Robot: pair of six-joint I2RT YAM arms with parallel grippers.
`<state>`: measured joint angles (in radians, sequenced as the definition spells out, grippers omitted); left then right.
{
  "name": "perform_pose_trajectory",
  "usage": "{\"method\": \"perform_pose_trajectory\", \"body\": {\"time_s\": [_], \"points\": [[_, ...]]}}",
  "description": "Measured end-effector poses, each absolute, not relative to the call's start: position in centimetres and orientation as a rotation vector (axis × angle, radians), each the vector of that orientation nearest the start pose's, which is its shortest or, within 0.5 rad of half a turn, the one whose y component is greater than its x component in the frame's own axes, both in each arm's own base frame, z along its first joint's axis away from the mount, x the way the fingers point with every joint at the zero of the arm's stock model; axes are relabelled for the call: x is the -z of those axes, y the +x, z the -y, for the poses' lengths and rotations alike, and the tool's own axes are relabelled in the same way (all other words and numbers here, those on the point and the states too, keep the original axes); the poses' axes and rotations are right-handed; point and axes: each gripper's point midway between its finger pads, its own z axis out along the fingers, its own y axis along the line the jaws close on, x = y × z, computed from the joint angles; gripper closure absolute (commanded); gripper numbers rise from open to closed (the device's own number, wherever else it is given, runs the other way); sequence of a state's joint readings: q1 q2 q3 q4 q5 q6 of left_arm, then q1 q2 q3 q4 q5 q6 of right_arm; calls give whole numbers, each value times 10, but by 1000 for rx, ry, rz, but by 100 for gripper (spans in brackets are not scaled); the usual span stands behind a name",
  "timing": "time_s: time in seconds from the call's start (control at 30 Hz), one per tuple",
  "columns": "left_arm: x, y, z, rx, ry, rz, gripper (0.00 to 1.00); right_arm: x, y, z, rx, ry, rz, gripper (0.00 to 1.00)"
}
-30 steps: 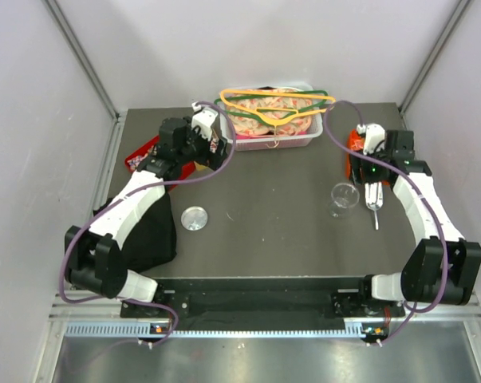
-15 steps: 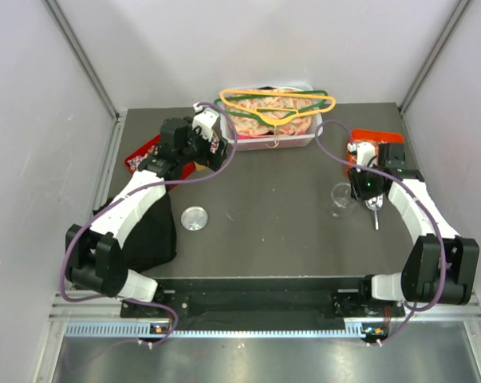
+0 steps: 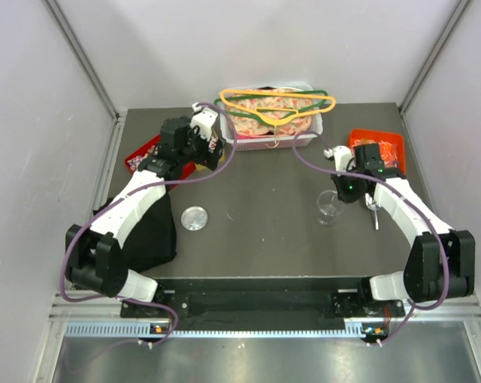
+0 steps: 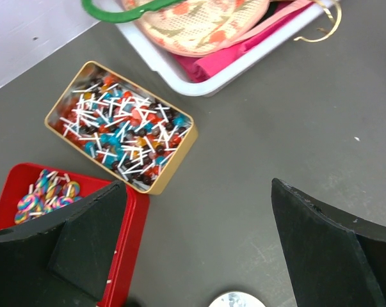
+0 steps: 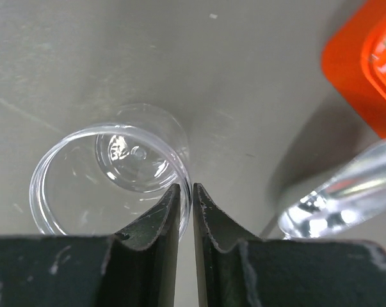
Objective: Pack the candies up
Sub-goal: Move the packing bottle to the center of the board.
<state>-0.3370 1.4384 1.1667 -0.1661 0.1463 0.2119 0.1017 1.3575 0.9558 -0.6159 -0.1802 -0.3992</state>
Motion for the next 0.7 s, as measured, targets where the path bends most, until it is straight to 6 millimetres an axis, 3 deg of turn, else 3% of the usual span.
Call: {"method": "perform_pose_trajectory", "body": {"time_s": [0.23,0.5,0.63,0.7], "points": [[-225,420,149,177,592,-1920,1,-108,304,-98,-175,-868,-2420,86],[-217,422,109,194,488,-1957,1,-127,328,-158,-236,-970,-2333,95],[-208,417,89,201,433,-1984,1,-119,336,-172,-244,-986,-2340,94],[-205,414,87,208,429,-1989,1,-115,338,-172,-231,-988,-2354,88]]}}
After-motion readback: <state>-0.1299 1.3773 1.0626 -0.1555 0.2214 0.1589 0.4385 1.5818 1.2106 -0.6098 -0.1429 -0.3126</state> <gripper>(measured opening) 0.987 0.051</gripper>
